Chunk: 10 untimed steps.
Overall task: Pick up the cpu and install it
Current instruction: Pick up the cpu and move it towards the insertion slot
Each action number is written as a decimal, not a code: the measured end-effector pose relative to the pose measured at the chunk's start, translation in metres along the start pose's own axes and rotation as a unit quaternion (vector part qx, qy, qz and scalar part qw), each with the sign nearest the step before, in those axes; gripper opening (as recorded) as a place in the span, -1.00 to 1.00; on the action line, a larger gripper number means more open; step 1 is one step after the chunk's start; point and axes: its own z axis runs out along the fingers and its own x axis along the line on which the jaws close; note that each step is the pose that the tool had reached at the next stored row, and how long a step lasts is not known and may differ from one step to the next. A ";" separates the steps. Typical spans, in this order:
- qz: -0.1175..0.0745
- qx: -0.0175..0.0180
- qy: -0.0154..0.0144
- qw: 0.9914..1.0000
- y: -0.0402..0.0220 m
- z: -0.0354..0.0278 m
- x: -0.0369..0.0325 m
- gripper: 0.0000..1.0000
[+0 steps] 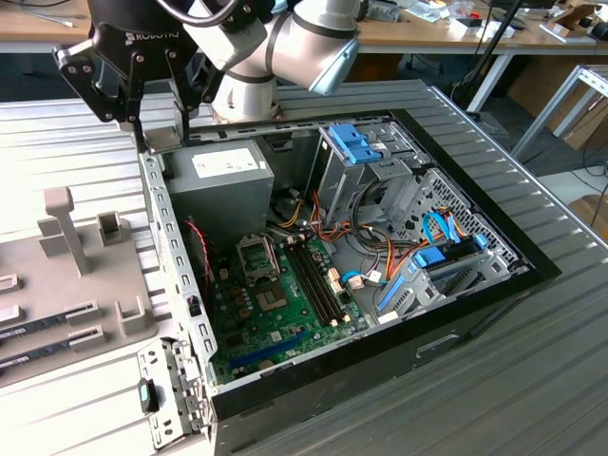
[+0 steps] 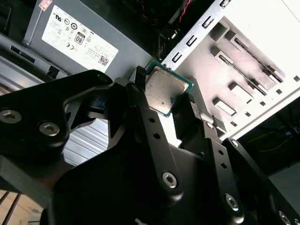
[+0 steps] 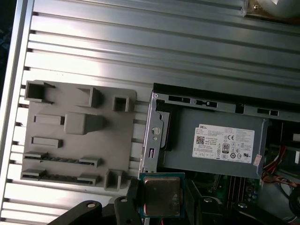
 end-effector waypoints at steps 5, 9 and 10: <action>0.000 0.000 0.000 1.000 -0.0008 0.0010 -0.0037 -0.05; 0.000 0.001 0.000 1.000 -0.0014 0.0018 -0.0064 -0.05; 0.000 0.001 0.000 1.000 -0.0017 0.0021 -0.0077 -0.05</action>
